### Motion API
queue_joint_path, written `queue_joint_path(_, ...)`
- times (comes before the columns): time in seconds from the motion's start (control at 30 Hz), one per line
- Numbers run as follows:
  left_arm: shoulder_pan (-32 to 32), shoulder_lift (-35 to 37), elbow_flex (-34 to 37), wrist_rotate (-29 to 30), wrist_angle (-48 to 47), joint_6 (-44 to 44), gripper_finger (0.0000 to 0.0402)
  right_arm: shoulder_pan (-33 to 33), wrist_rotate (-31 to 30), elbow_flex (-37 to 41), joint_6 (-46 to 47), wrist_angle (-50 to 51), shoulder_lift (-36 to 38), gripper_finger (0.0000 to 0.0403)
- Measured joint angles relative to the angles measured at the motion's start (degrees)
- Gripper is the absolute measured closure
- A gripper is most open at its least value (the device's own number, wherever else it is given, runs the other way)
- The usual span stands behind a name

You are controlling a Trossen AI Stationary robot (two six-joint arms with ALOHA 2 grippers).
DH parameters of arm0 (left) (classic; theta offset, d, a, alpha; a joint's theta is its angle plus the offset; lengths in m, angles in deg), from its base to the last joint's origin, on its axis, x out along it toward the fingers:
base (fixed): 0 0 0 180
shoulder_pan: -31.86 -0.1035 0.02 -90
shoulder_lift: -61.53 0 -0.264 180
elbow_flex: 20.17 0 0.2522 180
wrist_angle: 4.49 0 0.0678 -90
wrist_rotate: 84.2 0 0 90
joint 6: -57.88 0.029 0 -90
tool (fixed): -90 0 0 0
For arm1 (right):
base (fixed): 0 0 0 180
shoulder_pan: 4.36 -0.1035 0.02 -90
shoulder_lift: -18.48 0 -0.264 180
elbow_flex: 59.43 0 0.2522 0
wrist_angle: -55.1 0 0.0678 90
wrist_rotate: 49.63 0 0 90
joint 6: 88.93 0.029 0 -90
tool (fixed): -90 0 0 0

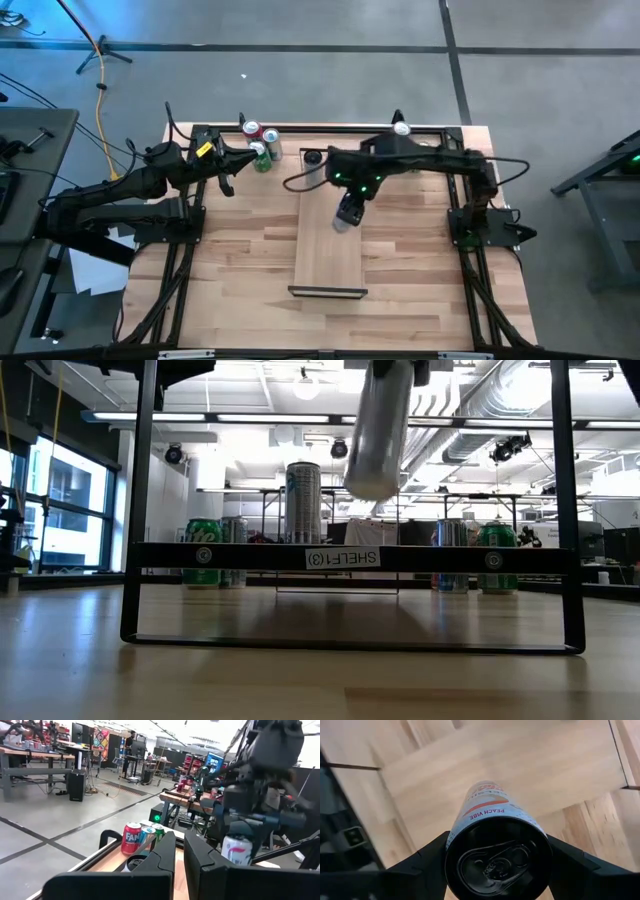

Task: Place canned beverage on shelf
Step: Put the left white-pink soda can, aligned with the other white-pink soda can on the shelf

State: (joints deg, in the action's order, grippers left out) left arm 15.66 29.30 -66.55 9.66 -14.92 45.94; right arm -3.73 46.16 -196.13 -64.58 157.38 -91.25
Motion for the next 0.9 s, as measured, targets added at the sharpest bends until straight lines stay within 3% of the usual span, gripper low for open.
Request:
queue_joint_path(0.27, 0.0, 0.0, 0.0, 0.0, -2.06, -0.02, 0.0402, -1.63, -5.27, 0.0, 1.16, 1.39, -4.05, 0.0157)
queue_joint_path(0.9, 0.0, 0.0, 0.0, -0.17, -2.25, -1.46, 0.0402, -2.93, -3.98, 0.0, 1.35, 0.07, -7.76, 0.015)
